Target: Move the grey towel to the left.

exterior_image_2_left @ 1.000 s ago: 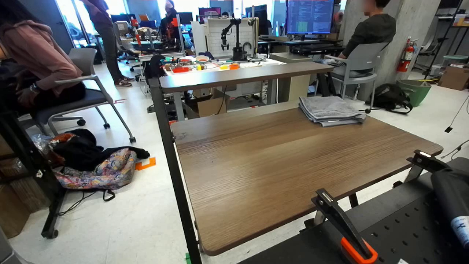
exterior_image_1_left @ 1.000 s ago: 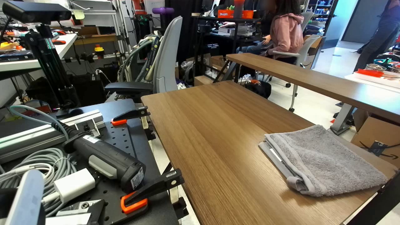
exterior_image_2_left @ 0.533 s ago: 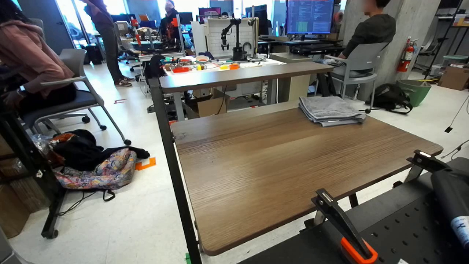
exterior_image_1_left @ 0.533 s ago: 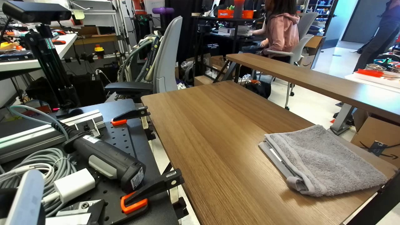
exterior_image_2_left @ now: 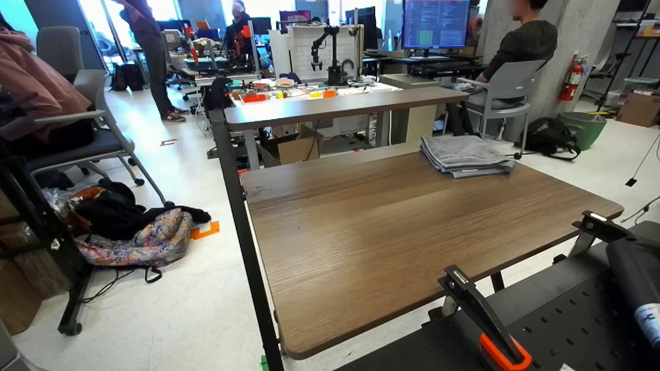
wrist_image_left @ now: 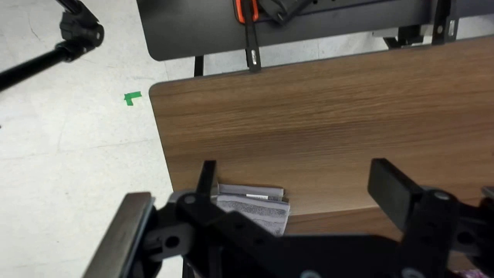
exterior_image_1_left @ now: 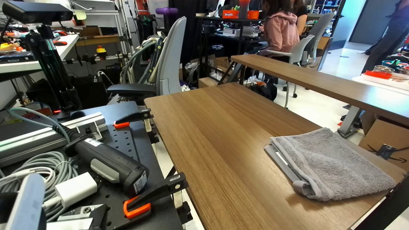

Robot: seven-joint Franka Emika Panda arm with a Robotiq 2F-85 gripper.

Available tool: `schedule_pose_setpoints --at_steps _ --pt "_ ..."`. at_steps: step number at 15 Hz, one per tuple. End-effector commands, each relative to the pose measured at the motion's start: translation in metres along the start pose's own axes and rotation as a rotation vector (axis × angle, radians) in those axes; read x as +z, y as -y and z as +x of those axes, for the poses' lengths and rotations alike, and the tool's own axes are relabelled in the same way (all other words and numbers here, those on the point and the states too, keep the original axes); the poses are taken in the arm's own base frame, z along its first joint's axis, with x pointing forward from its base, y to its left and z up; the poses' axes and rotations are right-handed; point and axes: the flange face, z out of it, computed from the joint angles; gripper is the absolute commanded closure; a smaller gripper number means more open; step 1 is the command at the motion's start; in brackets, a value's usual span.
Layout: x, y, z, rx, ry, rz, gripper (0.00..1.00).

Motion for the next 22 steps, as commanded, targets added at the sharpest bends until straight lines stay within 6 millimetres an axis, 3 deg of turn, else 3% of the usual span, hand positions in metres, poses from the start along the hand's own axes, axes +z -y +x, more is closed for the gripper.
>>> schedule_pose_setpoints --at_steps 1,3,7,13,17,22 --pt "0.039 0.026 0.057 0.065 -0.023 -0.018 0.0" --pt "0.063 0.03 0.086 0.1 -0.038 -0.035 0.0" --pt "0.108 0.016 0.146 0.176 -0.055 -0.046 0.0" --pt "0.174 -0.02 0.224 0.294 -0.028 -0.084 0.0" --pt "0.212 -0.045 0.255 0.358 -0.01 -0.1 0.0" --pt "0.247 -0.06 0.268 0.398 0.032 -0.076 0.0"
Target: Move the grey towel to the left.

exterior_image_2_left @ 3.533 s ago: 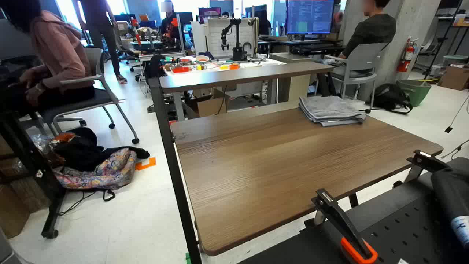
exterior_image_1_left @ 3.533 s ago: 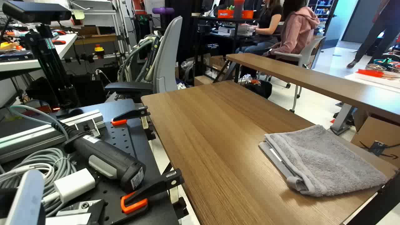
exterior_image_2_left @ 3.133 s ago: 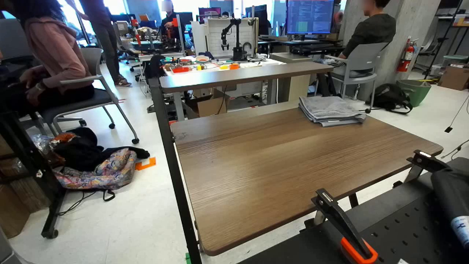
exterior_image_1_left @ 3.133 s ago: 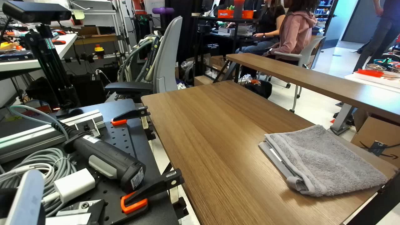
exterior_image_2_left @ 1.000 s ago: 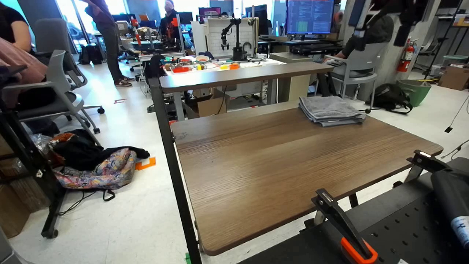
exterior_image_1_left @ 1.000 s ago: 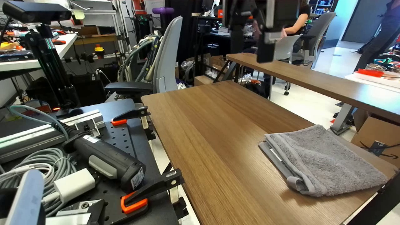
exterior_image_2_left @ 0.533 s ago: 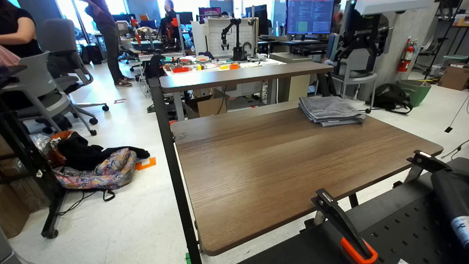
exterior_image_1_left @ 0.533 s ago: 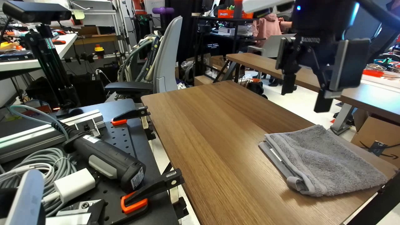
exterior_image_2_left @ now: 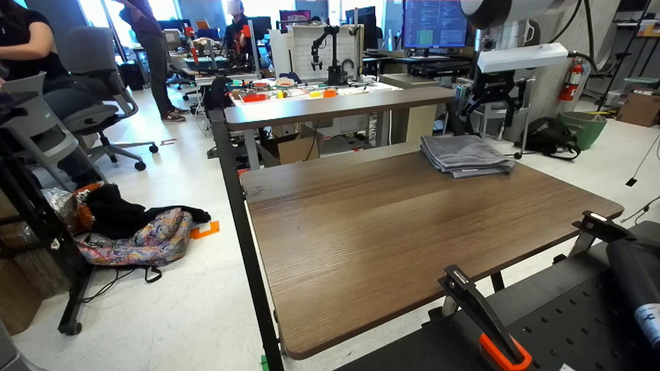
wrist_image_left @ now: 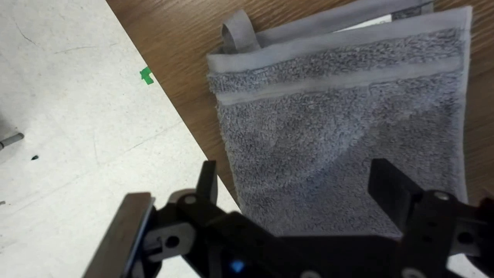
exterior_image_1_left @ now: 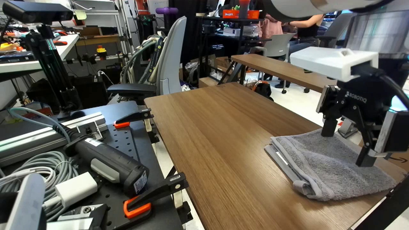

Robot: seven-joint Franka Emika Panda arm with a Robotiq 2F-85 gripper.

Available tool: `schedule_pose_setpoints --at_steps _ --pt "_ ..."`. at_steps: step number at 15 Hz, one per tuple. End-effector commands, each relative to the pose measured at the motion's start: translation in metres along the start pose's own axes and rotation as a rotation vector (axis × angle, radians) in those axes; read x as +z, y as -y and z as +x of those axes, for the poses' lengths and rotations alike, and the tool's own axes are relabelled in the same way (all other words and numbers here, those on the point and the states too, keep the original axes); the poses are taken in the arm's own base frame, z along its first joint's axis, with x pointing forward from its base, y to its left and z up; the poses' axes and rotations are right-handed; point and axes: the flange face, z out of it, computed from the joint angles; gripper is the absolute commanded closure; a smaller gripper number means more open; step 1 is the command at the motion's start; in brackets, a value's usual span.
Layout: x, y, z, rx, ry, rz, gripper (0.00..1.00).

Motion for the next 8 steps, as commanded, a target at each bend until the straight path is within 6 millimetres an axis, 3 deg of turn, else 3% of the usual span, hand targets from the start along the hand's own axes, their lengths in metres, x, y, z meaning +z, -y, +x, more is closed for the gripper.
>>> schedule_pose_setpoints --at_steps 1,8 --pt "0.019 0.0 0.015 0.038 0.049 0.021 0.0" --pt "0.052 0.015 0.001 0.027 0.112 0.02 0.0"
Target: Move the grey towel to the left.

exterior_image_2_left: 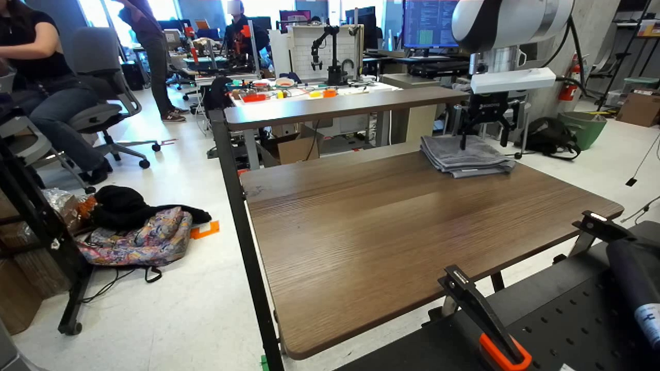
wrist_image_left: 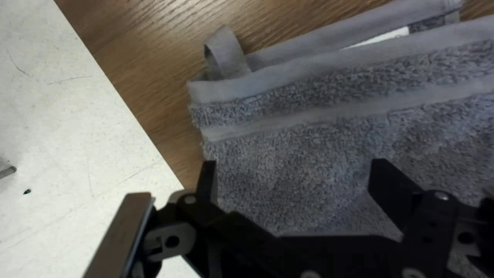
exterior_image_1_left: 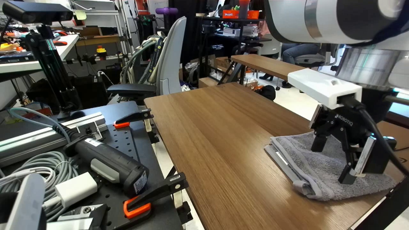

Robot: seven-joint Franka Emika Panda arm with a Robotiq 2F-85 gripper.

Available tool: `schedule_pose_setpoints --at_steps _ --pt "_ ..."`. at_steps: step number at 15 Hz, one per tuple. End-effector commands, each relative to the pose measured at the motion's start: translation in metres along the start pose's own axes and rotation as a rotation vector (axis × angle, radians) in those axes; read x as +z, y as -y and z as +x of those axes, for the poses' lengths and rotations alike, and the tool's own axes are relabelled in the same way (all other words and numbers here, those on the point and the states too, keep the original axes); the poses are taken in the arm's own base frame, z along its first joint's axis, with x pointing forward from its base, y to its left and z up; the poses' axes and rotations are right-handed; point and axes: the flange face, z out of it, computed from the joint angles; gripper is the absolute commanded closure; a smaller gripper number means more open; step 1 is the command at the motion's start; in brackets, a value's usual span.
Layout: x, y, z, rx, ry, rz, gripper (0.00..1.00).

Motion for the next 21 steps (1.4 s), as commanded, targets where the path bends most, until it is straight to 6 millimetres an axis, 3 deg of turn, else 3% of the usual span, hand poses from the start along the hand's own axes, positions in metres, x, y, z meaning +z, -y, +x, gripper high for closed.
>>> schedule_pose_setpoints --at_steps 1,7,11,15,21 --pt "0.013 0.012 -0.005 -0.011 0.037 0.011 0.0" --pt "0.031 0.037 -0.027 -0.062 0.066 0.007 0.0" --pt "0.037 0.07 -0.057 -0.133 0.098 0.013 0.0" --pt "0.038 0.11 -0.096 -0.225 0.131 0.023 0.0" --pt "0.035 0.174 -0.169 -0.364 0.19 0.03 0.0"
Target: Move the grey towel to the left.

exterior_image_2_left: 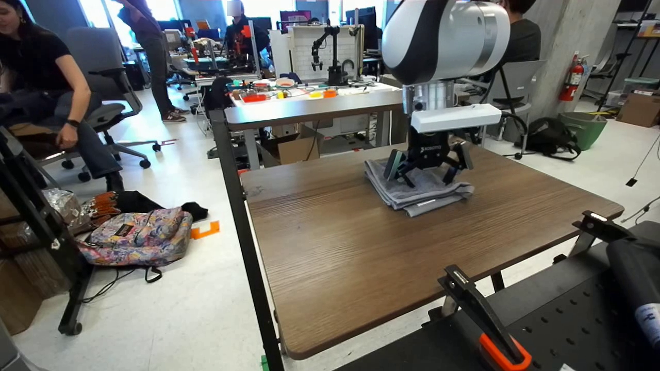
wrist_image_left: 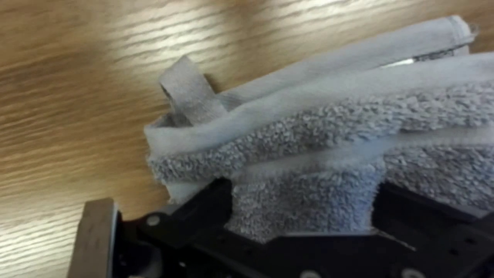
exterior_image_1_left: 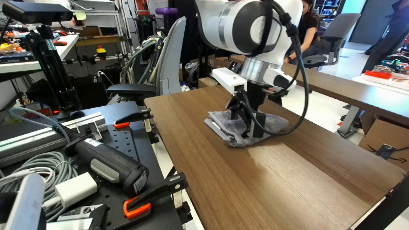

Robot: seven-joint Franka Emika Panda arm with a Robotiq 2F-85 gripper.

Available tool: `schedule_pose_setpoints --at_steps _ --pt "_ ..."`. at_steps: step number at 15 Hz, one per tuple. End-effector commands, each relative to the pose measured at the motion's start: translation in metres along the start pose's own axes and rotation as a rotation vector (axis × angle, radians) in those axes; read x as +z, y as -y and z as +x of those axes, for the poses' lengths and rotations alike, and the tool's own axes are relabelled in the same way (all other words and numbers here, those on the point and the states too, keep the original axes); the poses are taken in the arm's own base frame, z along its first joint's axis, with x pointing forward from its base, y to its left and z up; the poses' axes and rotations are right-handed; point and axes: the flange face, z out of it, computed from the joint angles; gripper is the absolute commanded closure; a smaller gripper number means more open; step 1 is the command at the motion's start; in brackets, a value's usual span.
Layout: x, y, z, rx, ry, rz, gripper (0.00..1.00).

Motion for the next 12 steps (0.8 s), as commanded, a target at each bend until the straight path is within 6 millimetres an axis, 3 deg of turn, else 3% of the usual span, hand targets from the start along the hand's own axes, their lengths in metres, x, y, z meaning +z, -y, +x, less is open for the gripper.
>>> schedule_pose_setpoints --at_steps 1,7,10,12 --pt "0.004 0.04 -0.035 -0.083 0.03 0.011 0.0" --pt "-0.009 0.076 -0.059 -0.142 0.019 0.0 0.0" --pt "-0.041 0.085 -0.061 -0.143 -0.023 -0.001 0.0" --pt "-0.074 0.089 -0.065 -0.111 -0.073 0.011 0.0"
